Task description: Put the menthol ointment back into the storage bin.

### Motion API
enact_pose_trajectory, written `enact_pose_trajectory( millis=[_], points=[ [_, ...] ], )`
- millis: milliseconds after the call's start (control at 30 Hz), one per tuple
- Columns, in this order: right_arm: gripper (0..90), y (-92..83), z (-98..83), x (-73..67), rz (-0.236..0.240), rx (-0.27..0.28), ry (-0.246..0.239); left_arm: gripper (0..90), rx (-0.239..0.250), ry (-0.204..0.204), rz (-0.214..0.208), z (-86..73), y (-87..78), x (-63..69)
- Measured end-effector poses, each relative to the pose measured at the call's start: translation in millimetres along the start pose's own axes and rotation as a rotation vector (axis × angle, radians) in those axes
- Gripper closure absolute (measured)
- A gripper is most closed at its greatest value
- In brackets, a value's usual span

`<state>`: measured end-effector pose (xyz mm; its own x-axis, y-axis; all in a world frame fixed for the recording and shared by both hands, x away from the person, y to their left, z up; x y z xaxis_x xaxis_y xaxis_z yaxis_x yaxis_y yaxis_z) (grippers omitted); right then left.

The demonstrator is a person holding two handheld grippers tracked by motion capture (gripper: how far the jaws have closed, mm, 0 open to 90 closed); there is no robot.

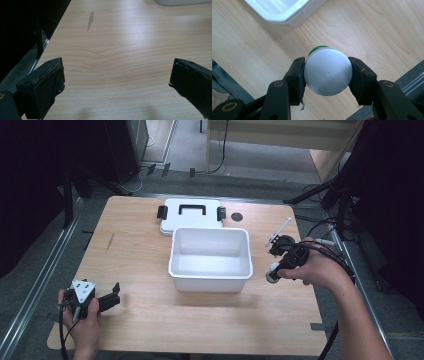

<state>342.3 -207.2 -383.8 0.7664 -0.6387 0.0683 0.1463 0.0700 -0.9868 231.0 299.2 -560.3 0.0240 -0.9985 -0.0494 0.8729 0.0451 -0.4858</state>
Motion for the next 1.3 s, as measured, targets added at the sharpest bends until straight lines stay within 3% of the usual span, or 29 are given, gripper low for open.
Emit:
enact_pose_trajectory(
  millis=[733, 1300],
  points=[
    [51.7, -38.3, 48.4, -10.7, -0.007, 0.028, -0.08, 0.1, 0.002, -0.01, -0.001, 0.0, -0.1, -1.1],
    [51.7, -34.5, 75.4, -27.3, 0.015, 0.027, -0.157, 0.1, 0.001, -0.012, -0.002, 0.0, 0.0, -1.4]
  ],
)
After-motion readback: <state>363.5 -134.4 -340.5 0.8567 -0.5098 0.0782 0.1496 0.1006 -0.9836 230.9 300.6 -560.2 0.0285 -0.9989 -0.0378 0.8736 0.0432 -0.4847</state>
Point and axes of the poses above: each handheld gripper's, and its own axes: y roughly forward along the jaws, z roughly out of its top, x roughly to its right, the point moved 2 cm from there along y, roughly forward along the jaws, and after that the axes turned 1 degree about -x, right-handed, at the moved point
